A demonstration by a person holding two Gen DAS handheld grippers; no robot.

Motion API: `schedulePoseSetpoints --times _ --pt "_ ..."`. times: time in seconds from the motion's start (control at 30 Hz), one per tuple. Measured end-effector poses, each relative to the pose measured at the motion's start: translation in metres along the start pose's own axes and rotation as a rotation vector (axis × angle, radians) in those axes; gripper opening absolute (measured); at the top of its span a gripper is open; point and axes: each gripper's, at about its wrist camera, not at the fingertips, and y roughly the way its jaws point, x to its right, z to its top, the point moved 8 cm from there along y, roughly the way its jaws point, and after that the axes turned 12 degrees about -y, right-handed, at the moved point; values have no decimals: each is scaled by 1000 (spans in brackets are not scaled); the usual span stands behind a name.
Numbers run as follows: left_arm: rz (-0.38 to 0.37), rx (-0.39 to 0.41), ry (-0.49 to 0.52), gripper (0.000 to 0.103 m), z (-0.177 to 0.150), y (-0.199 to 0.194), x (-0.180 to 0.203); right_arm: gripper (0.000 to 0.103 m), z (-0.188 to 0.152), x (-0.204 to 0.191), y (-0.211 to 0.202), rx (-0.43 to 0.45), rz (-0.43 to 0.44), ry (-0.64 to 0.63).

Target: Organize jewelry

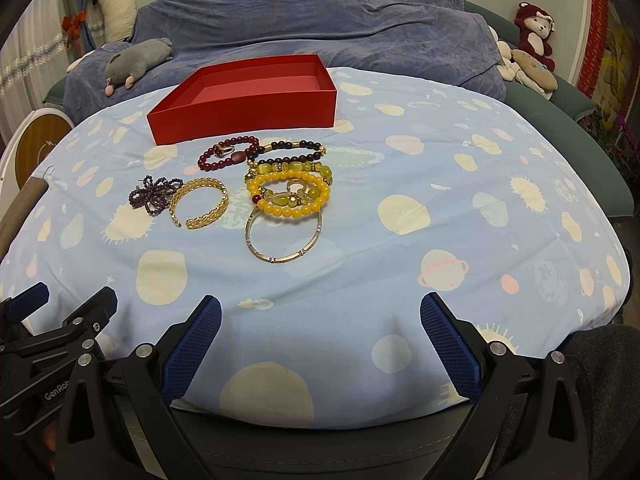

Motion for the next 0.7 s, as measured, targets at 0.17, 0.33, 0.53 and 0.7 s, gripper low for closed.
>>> schedulePoseSetpoints --times 0.17,0.33,0.53,0.7 --pt "3 0 -2 92 1 1 -1 96 0 0 0 1 0 0" --pt "3 1 -2 92 1 1 -1 96 0 0 0 0 1 -1" --pt "2 1 -2 92 0 1 -1 96 0 0 0 1 0 0" --pt "2 1 -1 92 0 1 -1 96 0 0 0 1 0 0"
